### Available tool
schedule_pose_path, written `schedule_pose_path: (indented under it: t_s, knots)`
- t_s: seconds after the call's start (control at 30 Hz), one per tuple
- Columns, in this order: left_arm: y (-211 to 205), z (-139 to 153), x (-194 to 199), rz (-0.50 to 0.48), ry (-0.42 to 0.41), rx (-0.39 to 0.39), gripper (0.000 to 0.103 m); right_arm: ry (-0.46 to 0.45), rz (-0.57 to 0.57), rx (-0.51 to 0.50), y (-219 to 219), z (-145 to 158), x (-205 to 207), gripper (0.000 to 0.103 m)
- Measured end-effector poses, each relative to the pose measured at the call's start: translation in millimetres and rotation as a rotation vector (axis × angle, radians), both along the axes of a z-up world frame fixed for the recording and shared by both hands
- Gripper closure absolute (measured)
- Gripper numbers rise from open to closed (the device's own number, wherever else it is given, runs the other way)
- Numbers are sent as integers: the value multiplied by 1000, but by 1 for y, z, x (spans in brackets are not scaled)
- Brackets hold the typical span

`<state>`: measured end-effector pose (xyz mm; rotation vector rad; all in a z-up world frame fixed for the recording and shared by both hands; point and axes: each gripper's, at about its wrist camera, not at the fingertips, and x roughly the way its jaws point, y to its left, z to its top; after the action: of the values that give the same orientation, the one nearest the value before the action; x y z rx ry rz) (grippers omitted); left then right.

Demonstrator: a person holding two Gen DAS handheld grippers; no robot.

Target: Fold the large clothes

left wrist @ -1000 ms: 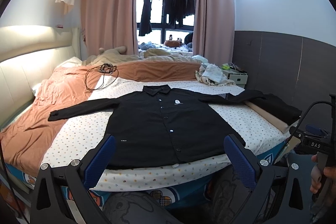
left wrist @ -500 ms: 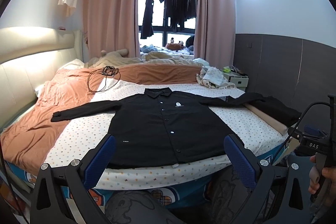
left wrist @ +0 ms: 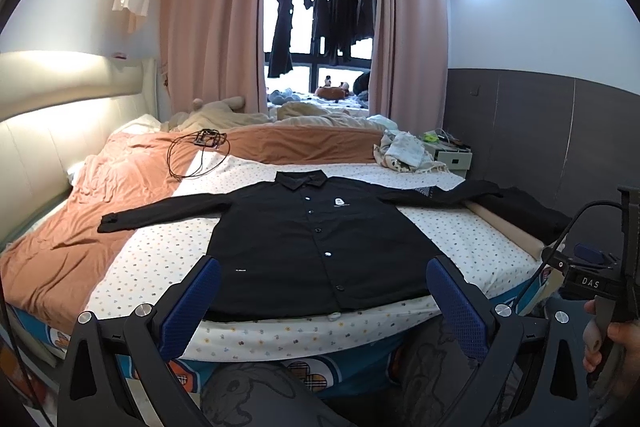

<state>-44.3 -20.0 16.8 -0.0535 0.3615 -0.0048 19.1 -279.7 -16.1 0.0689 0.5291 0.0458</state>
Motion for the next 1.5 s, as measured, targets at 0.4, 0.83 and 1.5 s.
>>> schedule_pose_path:
  t_s: [0.4, 0.83, 1.5]
  knots:
    - [7, -8, 3, 16, 21, -12, 0, 4, 11, 18, 6, -6, 4, 0]
    - [39, -18, 30, 71, 56, -20, 0, 25, 31, 0, 34, -21, 35, 0]
    - [192, -45, 114, 323, 193, -101, 0, 128, 174, -14, 135, -41, 164, 0]
